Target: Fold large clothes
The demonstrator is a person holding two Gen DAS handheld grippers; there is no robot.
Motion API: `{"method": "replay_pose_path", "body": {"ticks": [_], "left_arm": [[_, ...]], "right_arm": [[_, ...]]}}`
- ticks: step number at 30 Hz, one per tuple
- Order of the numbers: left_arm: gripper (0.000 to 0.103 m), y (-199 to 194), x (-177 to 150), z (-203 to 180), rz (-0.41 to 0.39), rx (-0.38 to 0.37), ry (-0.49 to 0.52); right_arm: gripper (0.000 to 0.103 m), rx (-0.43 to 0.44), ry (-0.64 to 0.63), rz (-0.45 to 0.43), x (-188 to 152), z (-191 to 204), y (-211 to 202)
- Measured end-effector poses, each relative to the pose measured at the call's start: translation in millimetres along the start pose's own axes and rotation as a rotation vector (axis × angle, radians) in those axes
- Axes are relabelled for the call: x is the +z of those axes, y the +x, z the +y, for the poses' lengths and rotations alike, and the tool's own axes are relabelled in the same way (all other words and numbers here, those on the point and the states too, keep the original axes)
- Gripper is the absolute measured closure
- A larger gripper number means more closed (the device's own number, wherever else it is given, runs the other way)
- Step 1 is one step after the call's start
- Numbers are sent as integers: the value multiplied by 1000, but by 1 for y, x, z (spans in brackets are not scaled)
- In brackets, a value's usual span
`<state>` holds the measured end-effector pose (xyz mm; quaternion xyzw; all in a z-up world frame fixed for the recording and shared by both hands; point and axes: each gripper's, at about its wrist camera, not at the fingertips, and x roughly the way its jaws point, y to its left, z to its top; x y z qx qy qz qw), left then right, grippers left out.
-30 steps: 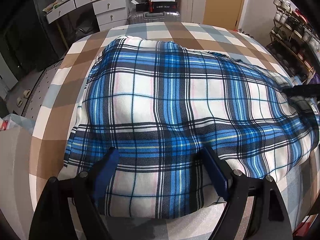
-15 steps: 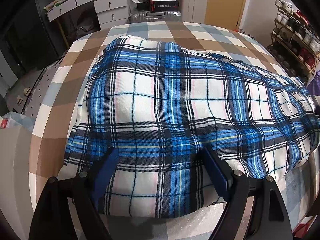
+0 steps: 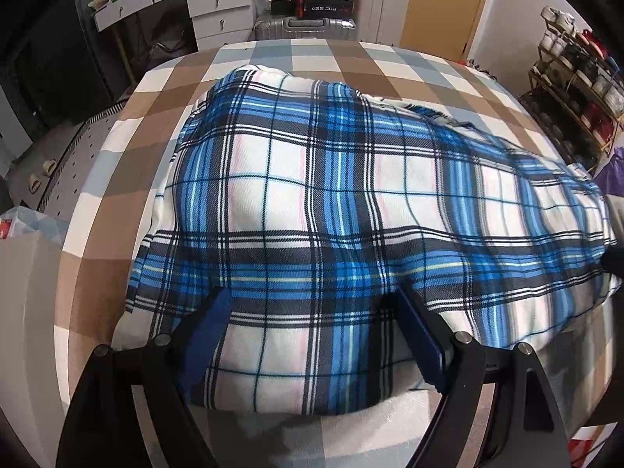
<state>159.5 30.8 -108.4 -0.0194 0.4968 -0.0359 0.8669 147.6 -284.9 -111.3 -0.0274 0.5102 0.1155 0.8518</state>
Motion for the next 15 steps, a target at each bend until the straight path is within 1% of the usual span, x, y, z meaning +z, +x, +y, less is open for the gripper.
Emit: {"method": "replay_pose_path", "body": {"ticks": [1, 2, 3, 4, 5, 6, 7, 8, 9, 10, 11, 12, 14, 15], "left_arm": [[22, -6, 0, -1, -12, -31, -3], [22, -10, 0, -2, -25, -53, -2], [22, -17, -1, -5, -46, -81, 9], [22, -21, -1, -8, -61, -97, 23], [22, -27, -3, -15, -86, -109, 54], [22, -30, -4, -21, -103, -109, 85], [22, -31, -6, -32, -119, -93, 141], [22, -29, -7, -39, -119, -77, 175], [21, -21, -9, -49, -100, -39, 227], [21, -12, -10, -54, -76, -11, 249], [21, 1, -10, -57, -33, 16, 259], [20, 10, -8, -56, -4, 17, 246], [14, 18, -2, -45, 15, -16, 169], [12, 21, 1, -42, 29, -25, 154]], "right_arm": [[27, -28, -21, 17, -4, 10, 10], [27, -85, -46, 44, -8, 19, 24], [25, -120, -60, 56, -13, 23, 34], [23, -148, -71, 35, -17, 27, 39], [18, -160, -61, 5, -18, 29, 40], [17, -155, -38, 5, -17, 26, 42], [16, -149, -14, 8, -17, 24, 41], [16, -149, 5, 13, -17, 23, 40], [16, -149, 15, 10, -17, 21, 38], [17, -141, 31, -4, -19, 21, 31], [17, -120, 61, -31, -21, 21, 22], [18, -106, 86, -51, -25, 21, 12], [18, -32, 172, -126, -32, 19, -12], [18, -2, 203, -150, -36, 19, -20]]}}
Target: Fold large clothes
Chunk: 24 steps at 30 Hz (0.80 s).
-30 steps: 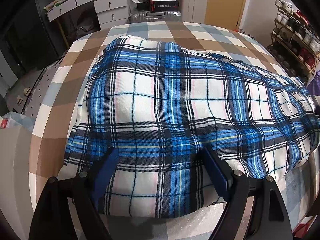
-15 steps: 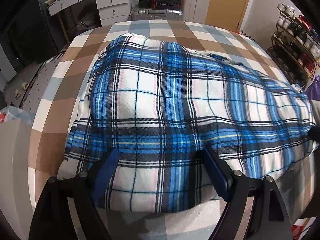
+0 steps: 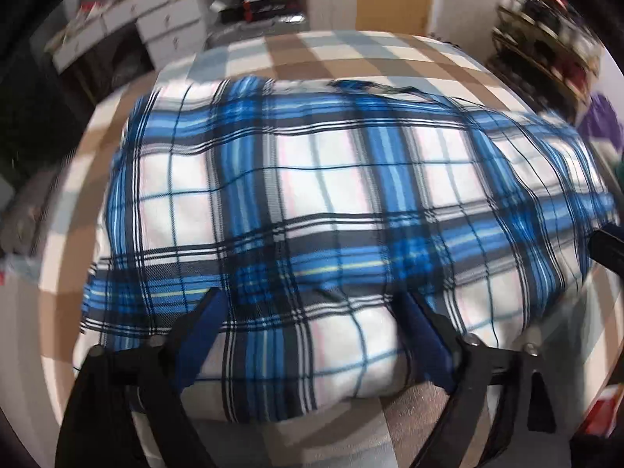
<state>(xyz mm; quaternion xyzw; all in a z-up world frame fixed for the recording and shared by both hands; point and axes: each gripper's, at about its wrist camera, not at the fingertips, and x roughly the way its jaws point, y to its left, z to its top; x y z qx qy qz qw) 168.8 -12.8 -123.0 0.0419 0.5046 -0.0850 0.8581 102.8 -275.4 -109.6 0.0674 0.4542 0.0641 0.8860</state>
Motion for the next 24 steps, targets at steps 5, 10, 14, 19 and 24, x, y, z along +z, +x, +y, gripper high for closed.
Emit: {"method": "replay_pose_path", "body": {"ticks": [5, 10, 14, 19, 24], "left_arm": [[12, -3, 2, 5, 1, -25, -1], [13, -52, 10, 37, -197, 7, -72], [12, -58, 44, 72, -228, -49, -176], [13, 10, 92, 91, 55, -307, -286], [15, 36, 96, 81, 101, -277, -235]], "right_arm": [[15, 167, 165, -132, -33, -10, -32], [13, 230, 268, -50, -40, -29, -14], [12, 251, 303, -34, -37, -33, -9], [12, 257, 239, -65, -37, -23, -21], [12, 256, 204, -91, -34, -25, -25]]}}
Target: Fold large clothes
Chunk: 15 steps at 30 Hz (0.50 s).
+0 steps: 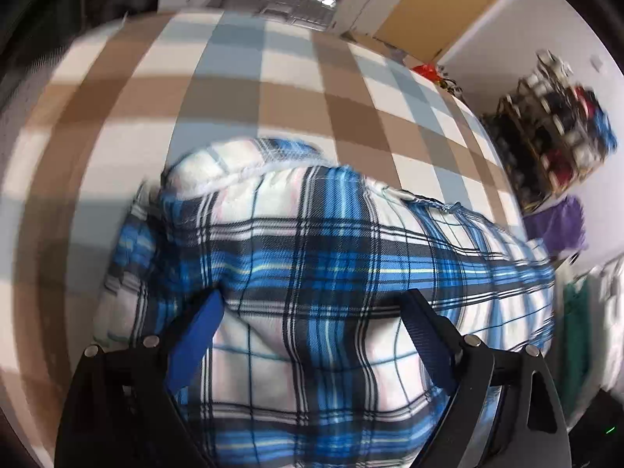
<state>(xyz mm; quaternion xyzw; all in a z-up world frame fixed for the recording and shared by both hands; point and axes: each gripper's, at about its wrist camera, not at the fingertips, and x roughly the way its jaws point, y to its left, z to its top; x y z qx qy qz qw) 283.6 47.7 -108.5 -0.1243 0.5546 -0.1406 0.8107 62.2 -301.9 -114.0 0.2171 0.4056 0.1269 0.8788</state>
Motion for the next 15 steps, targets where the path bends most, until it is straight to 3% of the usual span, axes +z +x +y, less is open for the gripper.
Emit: {"method": "replay_pose_path", "body": {"ticks": [2, 6, 9, 11, 13, 15], "left_arm": [[15, -1, -1, -9, 32, 51, 29], [15, -21, -2, -20, 17, 144, 15], [15, -34, -20, -54, -29, 165, 153], [14, -28, -33, -66, -44, 223, 254], [14, -2, -50, -64, 42, 288, 305], [13, 11, -54, -52, 65, 285, 284]], "right_arm": [[12, 5, 17, 7, 1, -6, 1], [12, 43, 117, 19, 4, -26, -2], [12, 122, 273, 34, 4, -53, -4], [12, 170, 345, 46, 4, -67, -4], [12, 180, 357, 44, 5, -72, -5], [12, 206, 386, 52, 5, -78, -3]]}}
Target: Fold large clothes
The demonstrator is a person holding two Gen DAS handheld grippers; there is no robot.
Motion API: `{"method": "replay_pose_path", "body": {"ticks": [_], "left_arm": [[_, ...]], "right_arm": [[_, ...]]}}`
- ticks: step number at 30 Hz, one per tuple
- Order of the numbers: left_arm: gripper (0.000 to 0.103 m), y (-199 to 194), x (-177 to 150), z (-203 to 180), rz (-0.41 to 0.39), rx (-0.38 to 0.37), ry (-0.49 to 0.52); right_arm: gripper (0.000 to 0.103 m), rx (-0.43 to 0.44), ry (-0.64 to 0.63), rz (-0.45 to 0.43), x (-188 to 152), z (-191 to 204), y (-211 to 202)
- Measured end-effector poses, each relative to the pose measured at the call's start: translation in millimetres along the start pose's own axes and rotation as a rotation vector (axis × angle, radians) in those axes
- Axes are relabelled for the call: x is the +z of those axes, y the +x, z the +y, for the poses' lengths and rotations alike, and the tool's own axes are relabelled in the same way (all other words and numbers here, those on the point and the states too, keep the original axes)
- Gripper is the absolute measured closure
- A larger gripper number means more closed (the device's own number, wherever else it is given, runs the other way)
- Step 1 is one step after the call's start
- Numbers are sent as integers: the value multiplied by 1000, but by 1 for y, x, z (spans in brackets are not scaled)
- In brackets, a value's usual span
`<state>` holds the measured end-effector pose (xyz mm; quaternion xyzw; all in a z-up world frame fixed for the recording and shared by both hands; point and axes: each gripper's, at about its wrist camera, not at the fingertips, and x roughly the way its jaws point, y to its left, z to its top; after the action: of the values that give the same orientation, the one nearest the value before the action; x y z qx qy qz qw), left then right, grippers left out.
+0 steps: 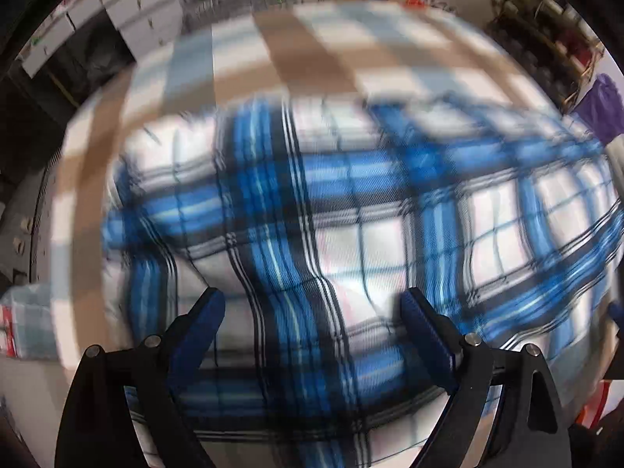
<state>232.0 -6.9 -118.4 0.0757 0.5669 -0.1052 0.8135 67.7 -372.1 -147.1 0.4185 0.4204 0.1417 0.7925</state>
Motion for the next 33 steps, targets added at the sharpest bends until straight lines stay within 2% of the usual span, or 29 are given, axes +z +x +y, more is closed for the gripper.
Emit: {"method": "replay_pose_path", "body": {"ticks": [4, 9, 14, 19, 23, 24, 26, 28, 30, 31, 33], "left_arm": [[12, -3, -17, 0, -67, 7, 5], [12, -7, -38, 3, -91, -8, -7], [12, -10, -48, 3, -93, 1, -10], [12, -22, -75, 12, -52, -2, -7], [14, -35, -91, 15, 43, -33, -9], [15, -43, -92, 10, 59, -59, -1], [15, -68, -90, -9, -13, -117, 25], [15, -91, -83, -40, -88, -143, 87], [14, -104, -71, -79, -164, -130, 167], [14, -102, -63, -97, -176, -118, 188], [14, -84, -46, -127, -123, -89, 216]], "right_arm": [[12, 40, 113, -3, 7, -19, 0], [12, 24, 146, -31, 18, -32, -4], [12, 55, 225, -34, 19, -46, -6], [10, 68, 232, -21, 15, -45, -6], [10, 49, 197, 4, 9, -38, -4], [10, 28, 179, 1, 10, -36, -5], [10, -10, 132, 4, 9, -29, -4], [10, -28, 106, 8, 8, -24, -2], [10, -32, 95, 12, 7, -20, 0], [10, -29, 94, 14, 7, -18, 2], [10, -27, 96, 10, 8, -19, 1]]}}
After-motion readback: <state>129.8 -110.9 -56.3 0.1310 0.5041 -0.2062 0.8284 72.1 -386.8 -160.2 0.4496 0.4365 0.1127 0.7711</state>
